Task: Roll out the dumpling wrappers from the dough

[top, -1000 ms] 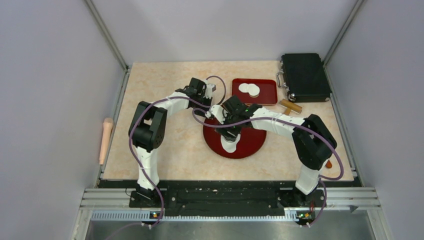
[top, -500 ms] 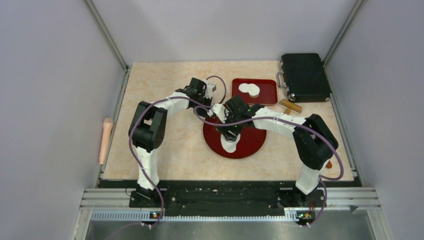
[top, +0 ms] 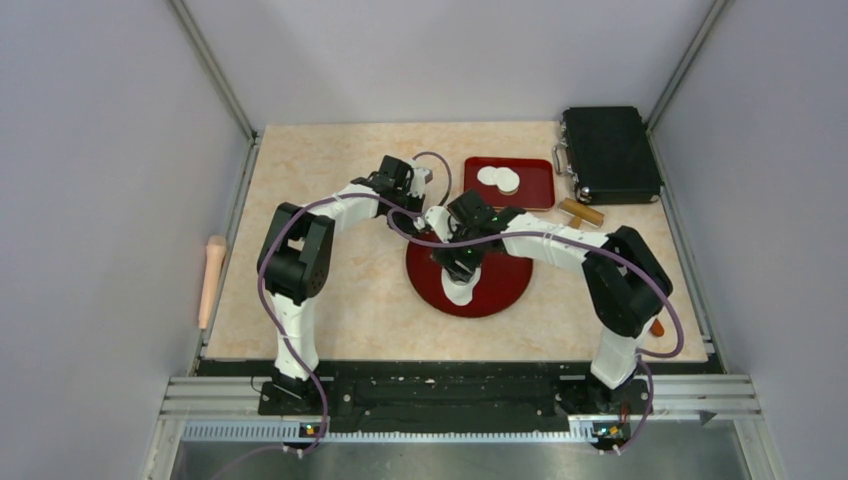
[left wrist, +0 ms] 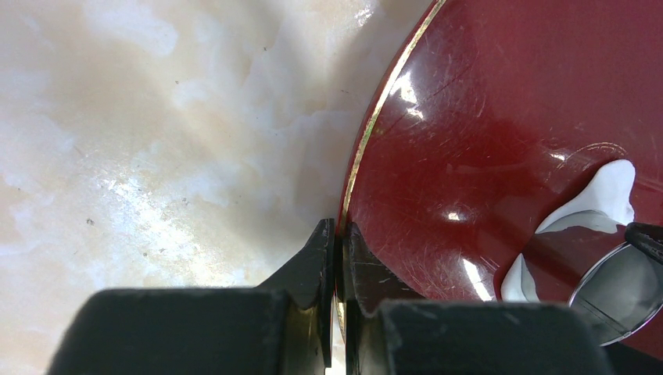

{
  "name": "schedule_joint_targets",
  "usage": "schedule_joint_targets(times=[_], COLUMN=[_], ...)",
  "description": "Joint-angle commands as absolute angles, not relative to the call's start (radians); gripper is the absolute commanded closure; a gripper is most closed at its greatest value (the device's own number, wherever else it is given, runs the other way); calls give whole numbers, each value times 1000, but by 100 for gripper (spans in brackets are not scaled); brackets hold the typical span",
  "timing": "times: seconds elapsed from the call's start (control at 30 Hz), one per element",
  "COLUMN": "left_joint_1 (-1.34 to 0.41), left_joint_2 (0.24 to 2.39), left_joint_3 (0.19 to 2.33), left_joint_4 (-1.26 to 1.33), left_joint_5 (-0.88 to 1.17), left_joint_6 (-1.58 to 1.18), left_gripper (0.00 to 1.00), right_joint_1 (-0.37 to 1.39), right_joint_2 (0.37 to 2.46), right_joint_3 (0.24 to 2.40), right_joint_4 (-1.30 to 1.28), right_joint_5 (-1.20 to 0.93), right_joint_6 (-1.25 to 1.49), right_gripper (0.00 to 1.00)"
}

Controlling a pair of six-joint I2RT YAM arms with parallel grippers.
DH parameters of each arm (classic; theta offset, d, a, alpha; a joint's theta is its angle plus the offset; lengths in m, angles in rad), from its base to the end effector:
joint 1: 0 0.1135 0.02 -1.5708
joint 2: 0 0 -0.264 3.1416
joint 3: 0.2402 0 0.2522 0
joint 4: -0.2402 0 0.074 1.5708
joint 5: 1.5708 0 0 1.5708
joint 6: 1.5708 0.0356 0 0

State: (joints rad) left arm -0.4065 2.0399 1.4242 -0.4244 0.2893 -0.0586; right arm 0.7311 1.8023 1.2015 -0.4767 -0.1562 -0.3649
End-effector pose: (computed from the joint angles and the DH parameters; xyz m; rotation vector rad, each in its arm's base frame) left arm 0.3898 -0.1788 0.1632 0.5599 2.5825 -0.5396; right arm 0.2704 0.2500 0.1853 -1.4338 2.2483 0.3274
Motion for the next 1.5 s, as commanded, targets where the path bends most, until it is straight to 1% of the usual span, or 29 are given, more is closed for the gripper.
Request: schedule_joint_targets(times=[0.0,0.17,0.33,0.6,0.73,0.83,1.1,1.23,1.3,1.47], left_joint_1=[-403,-403,-403,-403,-403,-403,-403,-403,-403,-402], left_joint_2=[2027,2026,2028,2030,2030,2028,2031,2025,2019,2016], left_joint_3=[1421,1422,1424,1424,1425,1424,1425,1424,1420,1416], left_joint_4=[-422,-423,-423,-422,-424,-425,-424,-425,-422,-419], left_joint_5=[205,199,197,196,198,198,202,201,201,202], left_joint_6=[-48,-48,-49,-48,-49,-47,-47,-47,-47,-48], left_gripper=[100,100,100,100,100,100,100,100,100,100], right_joint_1=[728,727,729,738,740,747,759,760,760,760], right_joint_2=[1960,1977,1959,1928,1968,1988,2000,2014,2011,1971], right_joint_3=[1153,1169,1173,1274,1339,1348,1364,1388,1382,1315], right_joint_4=[-709,-736,-744,-788,-848,-883,-918,-900,-862,-779], right_joint_5=[-14,-44,-60,-109,-130,-151,-187,-191,-159,-125], right_joint_6=[-297,-270,-349,-471,-493,-539,-644,-615,-547,-413], right_gripper=[51,52,52,51,52,53,52,52,53,53])
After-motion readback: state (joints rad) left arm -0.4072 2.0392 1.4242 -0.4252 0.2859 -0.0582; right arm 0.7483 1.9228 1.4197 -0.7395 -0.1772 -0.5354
